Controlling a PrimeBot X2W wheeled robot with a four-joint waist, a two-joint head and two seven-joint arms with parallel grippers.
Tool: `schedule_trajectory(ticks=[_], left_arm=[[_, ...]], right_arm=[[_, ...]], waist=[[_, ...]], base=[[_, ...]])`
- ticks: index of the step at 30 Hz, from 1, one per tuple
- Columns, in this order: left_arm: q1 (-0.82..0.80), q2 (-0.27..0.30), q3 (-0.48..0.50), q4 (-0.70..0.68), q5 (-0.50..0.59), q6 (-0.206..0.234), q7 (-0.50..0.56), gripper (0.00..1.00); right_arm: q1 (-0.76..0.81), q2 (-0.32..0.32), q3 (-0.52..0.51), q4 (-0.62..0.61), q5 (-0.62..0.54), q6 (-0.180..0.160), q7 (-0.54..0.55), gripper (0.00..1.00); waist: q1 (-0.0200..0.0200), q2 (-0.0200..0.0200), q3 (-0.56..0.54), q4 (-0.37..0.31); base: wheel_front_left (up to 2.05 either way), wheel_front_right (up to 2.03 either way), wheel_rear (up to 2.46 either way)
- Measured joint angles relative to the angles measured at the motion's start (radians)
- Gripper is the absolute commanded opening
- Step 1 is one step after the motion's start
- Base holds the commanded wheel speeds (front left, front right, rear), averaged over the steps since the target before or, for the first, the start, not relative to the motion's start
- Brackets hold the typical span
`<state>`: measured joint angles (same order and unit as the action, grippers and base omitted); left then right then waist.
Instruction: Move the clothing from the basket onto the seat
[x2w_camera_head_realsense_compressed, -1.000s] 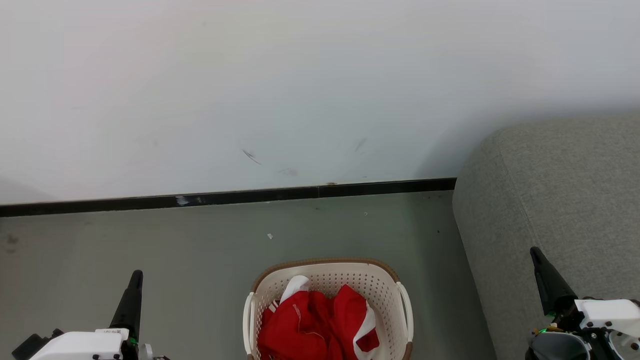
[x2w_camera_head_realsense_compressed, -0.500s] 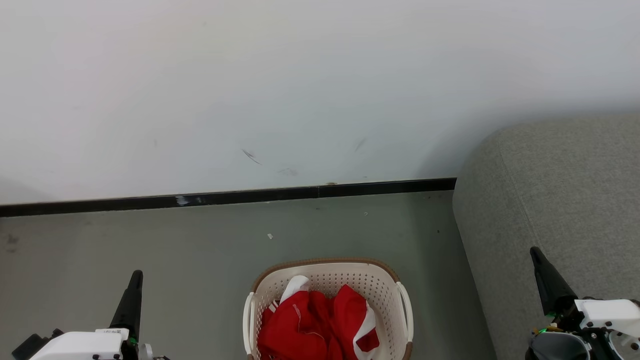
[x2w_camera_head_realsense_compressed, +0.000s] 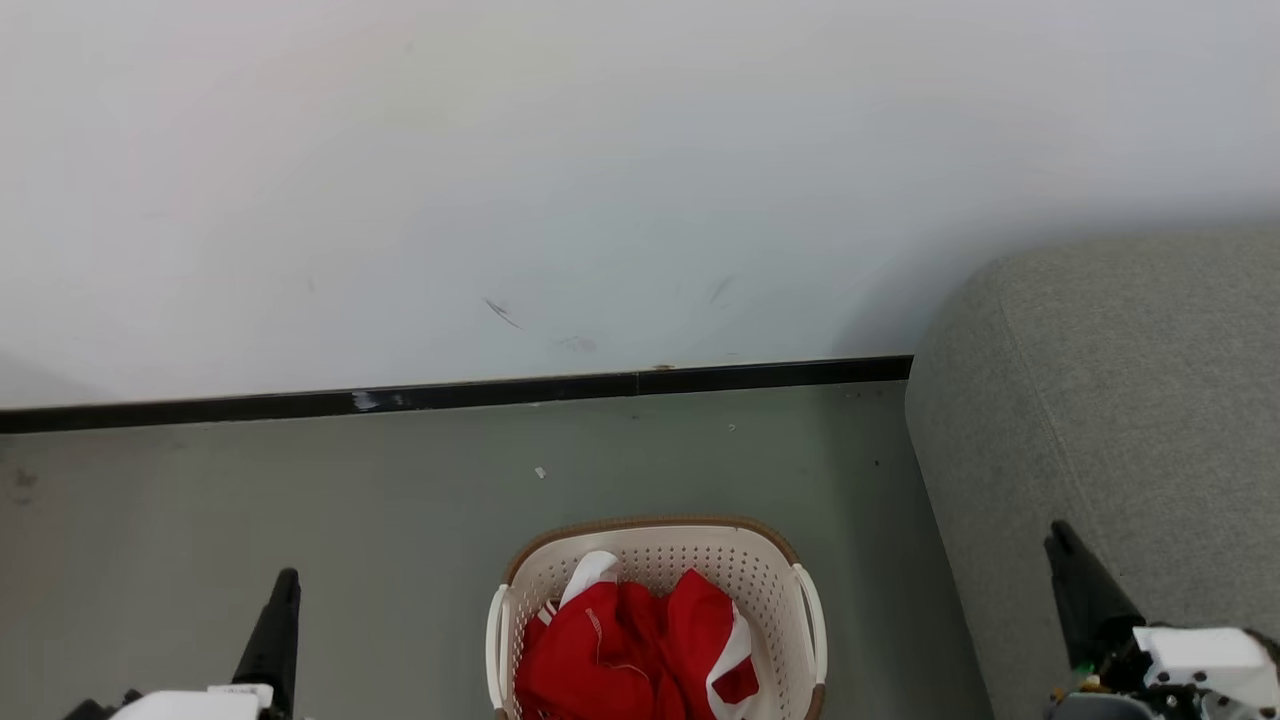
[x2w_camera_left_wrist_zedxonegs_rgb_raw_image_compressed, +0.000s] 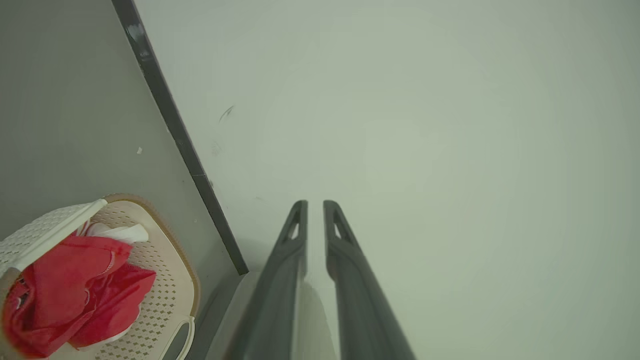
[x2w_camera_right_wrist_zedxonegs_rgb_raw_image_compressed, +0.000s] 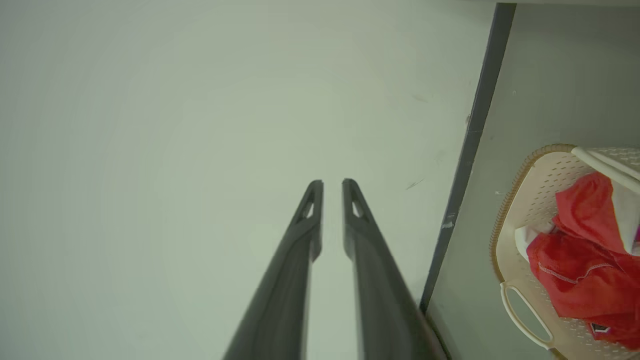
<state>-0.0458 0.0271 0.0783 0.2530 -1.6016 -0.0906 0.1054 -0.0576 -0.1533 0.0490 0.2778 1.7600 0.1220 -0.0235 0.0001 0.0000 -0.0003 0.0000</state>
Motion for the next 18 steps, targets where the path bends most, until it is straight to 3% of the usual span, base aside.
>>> schedule_trajectory(ticks=[4, 18], left_arm=[[0.04, -0.023, -0.008, 0.038, 0.0, 0.0, 0.0, 1.0], [0.042, -0.021, -0.057, 0.023, 0.07, 0.0, -0.046, 1.0]], right_arm=[[0.048, 0.03, 0.008, 0.032, 0.0, 0.0, 0.0, 1.0], [0.053, 0.035, -0.008, 0.013, -0.092, 0.0, -0.029, 1.0]], waist=[[-0.0001, 0.0, 0.0, 0.0], [0.0001, 0.0, 0.001, -0.001]], base=[[0.0, 0.0, 0.0], [0.0, 0.0, 0.0]])
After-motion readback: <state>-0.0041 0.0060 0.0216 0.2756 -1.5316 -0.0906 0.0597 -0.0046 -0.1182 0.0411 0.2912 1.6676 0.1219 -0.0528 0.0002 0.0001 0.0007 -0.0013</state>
